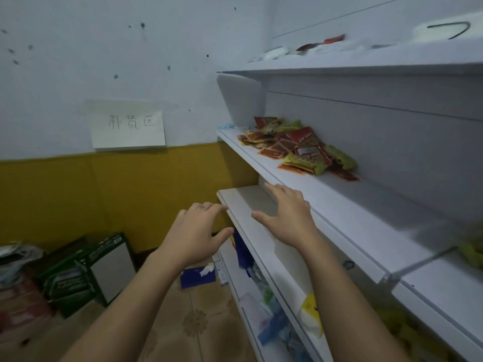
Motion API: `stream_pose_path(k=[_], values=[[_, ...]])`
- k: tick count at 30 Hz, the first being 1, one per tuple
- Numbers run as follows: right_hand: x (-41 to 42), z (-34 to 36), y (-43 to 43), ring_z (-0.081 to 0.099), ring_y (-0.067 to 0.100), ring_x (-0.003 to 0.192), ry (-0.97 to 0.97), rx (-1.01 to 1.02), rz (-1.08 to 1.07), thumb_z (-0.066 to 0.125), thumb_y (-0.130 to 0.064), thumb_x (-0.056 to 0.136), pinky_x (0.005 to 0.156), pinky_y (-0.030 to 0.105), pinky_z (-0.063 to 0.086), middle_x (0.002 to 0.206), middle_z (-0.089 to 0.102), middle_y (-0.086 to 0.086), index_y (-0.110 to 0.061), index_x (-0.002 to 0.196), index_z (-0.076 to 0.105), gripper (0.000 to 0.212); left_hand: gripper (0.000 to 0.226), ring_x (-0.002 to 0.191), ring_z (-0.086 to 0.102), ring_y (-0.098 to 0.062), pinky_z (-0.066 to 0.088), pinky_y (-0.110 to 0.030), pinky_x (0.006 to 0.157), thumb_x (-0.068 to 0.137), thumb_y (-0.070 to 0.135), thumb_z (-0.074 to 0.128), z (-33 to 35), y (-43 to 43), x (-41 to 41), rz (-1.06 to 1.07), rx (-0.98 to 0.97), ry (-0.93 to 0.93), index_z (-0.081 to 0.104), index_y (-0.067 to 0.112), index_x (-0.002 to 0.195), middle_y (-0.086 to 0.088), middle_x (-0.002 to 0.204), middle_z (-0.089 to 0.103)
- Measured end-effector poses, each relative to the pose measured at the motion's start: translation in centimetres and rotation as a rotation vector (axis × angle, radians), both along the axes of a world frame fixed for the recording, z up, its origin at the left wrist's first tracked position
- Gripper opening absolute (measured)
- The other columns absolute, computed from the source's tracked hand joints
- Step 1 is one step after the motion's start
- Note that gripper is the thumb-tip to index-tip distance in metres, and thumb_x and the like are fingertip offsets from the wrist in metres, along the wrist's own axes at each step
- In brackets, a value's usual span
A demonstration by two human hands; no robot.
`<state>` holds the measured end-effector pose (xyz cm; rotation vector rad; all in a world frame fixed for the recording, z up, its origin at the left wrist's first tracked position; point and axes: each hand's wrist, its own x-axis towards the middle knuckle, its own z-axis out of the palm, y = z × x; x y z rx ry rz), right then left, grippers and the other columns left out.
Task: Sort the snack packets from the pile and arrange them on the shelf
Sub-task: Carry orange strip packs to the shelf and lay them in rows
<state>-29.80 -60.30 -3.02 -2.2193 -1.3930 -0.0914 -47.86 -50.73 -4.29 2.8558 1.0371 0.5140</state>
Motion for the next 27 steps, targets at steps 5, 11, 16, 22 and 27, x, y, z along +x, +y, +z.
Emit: stream_pose_path(k=[5, 11, 16, 22, 27], values=[[6.4, -0.7, 6.3, 0.022, 0.022, 0.144, 0.055, 0.016, 0.002, 0.058, -0.059, 0.088, 0.116, 0.044, 0.023, 0.158, 0.029, -0.002, -0.030, 0.153, 0.027, 0.077, 0.058, 0.135, 0.039, -0.014, 0.035, -0.037, 0.108, 0.094, 0.060, 0.047, 0.6, 6.6, 6.5, -0.015, 0.017, 0.068, 0.037, 0.033, 0.145, 0.007, 0.146, 0.046], [13.6, -1.5, 10.5, 0.020, 0.023, 0.144, 0.015, 0.010, -0.053, 0.057, -0.056, 0.090, 0.114, 0.043, 0.022, 0.159, 0.027, -0.001, -0.028, 0.153, 0.026, 0.075, 0.057, 0.134, 0.040, -0.015, 0.037, -0.038, 0.108, 0.095, 0.058, 0.048, -0.2, 11.5, 12.7, -0.040, 0.024, 0.114, 0.039, 0.033, 0.144, 0.006, 0.146, 0.047], [16.9, -2.1, 12.3, 0.025, 0.024, 0.140, 0.007, 0.018, -0.081, 0.059, -0.056, 0.088, 0.112, 0.043, 0.026, 0.156, 0.032, -0.002, -0.028, 0.151, 0.031, 0.074, 0.055, 0.132, 0.042, -0.016, 0.038, -0.037, 0.104, 0.095, 0.058, 0.047, -0.3, 14.3, 16.7, -0.075, 0.056, 0.119, 0.041, 0.032, 0.143, 0.006, 0.145, 0.048], [19.3, -1.6, 14.1, 0.027, 0.024, 0.138, -0.007, 0.022, -0.119, 0.060, -0.054, 0.089, 0.112, 0.042, 0.026, 0.154, 0.034, -0.004, -0.028, 0.149, 0.034, 0.071, 0.055, 0.131, 0.044, -0.018, 0.038, -0.038, 0.102, 0.095, 0.058, 0.048, 0.0, 16.9, 20.6, -0.128, 0.075, 0.108, 0.042, 0.031, 0.142, 0.004, 0.142, 0.051], [21.0, -1.2, 16.1, 0.026, 0.027, 0.139, 0.001, -0.009, -0.160, 0.060, -0.053, 0.089, 0.112, 0.044, 0.027, 0.154, 0.035, -0.001, -0.027, 0.150, 0.033, 0.071, 0.056, 0.130, 0.044, -0.020, 0.038, -0.039, 0.100, 0.095, 0.057, 0.047, 0.1, 19.9, 24.2, -0.208, 0.070, 0.092, 0.043, 0.029, 0.143, 0.003, 0.142, 0.051]])
